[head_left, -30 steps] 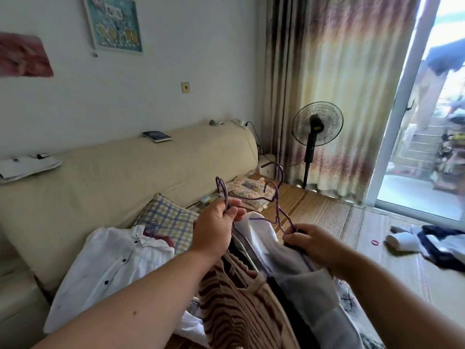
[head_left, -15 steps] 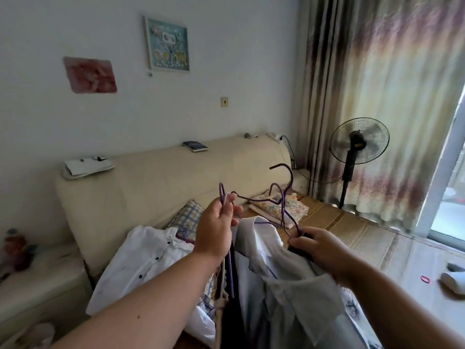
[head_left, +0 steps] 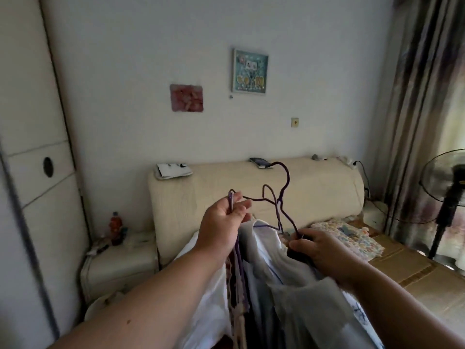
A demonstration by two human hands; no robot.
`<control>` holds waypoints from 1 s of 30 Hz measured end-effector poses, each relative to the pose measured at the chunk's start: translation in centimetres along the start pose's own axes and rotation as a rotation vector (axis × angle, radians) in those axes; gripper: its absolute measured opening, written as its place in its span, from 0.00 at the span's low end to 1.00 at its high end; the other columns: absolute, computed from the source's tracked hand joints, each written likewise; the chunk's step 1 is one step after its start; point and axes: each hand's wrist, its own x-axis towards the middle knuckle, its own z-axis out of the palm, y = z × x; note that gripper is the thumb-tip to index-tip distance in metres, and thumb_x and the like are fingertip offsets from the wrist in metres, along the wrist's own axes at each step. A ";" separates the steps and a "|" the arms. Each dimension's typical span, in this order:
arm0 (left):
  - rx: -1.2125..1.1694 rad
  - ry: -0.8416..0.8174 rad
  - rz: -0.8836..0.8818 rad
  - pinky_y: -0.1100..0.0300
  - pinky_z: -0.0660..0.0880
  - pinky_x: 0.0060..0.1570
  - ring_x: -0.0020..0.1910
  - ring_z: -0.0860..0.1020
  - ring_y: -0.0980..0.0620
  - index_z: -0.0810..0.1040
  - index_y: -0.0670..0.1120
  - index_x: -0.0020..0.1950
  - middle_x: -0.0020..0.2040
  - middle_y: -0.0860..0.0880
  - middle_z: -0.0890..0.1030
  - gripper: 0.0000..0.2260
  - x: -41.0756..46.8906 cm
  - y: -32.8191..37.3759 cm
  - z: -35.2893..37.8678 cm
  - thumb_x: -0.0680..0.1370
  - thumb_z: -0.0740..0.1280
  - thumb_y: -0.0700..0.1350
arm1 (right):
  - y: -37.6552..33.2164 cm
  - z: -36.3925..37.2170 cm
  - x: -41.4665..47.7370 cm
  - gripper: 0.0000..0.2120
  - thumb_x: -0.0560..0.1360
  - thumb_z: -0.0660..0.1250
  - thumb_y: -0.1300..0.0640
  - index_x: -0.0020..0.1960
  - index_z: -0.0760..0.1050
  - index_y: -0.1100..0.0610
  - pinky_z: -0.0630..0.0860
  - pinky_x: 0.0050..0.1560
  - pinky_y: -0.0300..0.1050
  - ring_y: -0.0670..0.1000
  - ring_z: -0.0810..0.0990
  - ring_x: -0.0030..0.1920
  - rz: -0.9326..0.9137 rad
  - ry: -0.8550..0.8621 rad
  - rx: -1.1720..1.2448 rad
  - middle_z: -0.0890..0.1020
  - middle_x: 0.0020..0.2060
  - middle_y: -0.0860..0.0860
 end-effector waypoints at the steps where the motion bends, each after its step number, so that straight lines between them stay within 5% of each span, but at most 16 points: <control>1: 0.018 0.004 0.023 0.67 0.76 0.43 0.41 0.82 0.59 0.76 0.51 0.55 0.46 0.54 0.84 0.10 -0.2 0.9 -0.5 0.78 0.65 0.39 | -1.1 0.9 0.2 0.08 0.74 0.66 0.56 0.38 0.81 0.53 0.74 0.32 0.36 0.45 0.79 0.33 -0.021 -0.025 -0.004 0.82 0.33 0.49; 3: 0.185 0.036 0.104 0.71 0.73 0.48 0.46 0.81 0.60 0.75 0.52 0.55 0.47 0.56 0.83 0.09 -0.8 2.7 -1.9 0.77 0.68 0.42 | -3.4 3.2 0.7 0.06 0.74 0.67 0.55 0.40 0.80 0.54 0.75 0.34 0.37 0.46 0.80 0.34 -0.066 -0.099 -0.006 0.83 0.34 0.50; 7: 0.412 0.256 0.206 0.75 0.69 0.36 0.39 0.78 0.65 0.78 0.51 0.47 0.40 0.56 0.82 0.06 -2.5 6.3 -5.8 0.73 0.72 0.48 | -7.4 8.3 0.8 0.06 0.74 0.67 0.56 0.38 0.80 0.51 0.75 0.39 0.41 0.47 0.79 0.36 -0.167 -0.191 -0.038 0.82 0.34 0.49; 11: 0.577 0.386 0.334 0.64 0.73 0.39 0.37 0.79 0.56 0.80 0.45 0.43 0.37 0.51 0.82 0.07 -5.9 9.6 -10.1 0.75 0.68 0.48 | -10.8 13.3 -0.5 0.03 0.71 0.68 0.49 0.40 0.80 0.46 0.75 0.39 0.40 0.45 0.79 0.36 -0.252 -0.251 -0.077 0.82 0.35 0.48; 14: 0.565 0.522 0.393 0.60 0.74 0.42 0.39 0.80 0.53 0.80 0.46 0.44 0.37 0.52 0.82 0.06 -8.9 11.9 -13.6 0.77 0.66 0.46 | -14.0 17.0 -2.8 0.09 0.70 0.66 0.42 0.41 0.80 0.46 0.74 0.36 0.38 0.43 0.79 0.35 -0.321 -0.297 -0.089 0.83 0.35 0.48; 20: 0.436 0.691 0.467 0.68 0.74 0.49 0.47 0.80 0.63 0.78 0.56 0.42 0.42 0.60 0.81 0.10 -14.8 16.3 -20.5 0.77 0.64 0.41 | -18.5 21.6 -6.1 0.09 0.79 0.59 0.50 0.48 0.79 0.47 0.76 0.48 0.44 0.48 0.80 0.45 -0.413 -0.312 -0.050 0.82 0.44 0.48; 26: 0.593 0.813 0.422 0.76 0.69 0.39 0.38 0.78 0.66 0.76 0.57 0.38 0.34 0.59 0.80 0.09 -19.6 18.9 -25.8 0.77 0.66 0.45 | -21.5 28.9 -9.6 0.10 0.80 0.58 0.50 0.44 0.77 0.43 0.71 0.44 0.37 0.43 0.75 0.41 -0.458 -0.646 -0.168 0.78 0.41 0.44; 30: 0.481 0.823 0.367 0.54 0.76 0.53 0.47 0.82 0.49 0.77 0.51 0.42 0.43 0.50 0.83 0.07 -22.1 19.9 -28.8 0.77 0.65 0.41 | -23.4 32.5 -11.7 0.13 0.80 0.55 0.48 0.42 0.75 0.38 0.69 0.47 0.32 0.39 0.72 0.42 -0.547 -0.787 -0.235 0.76 0.43 0.40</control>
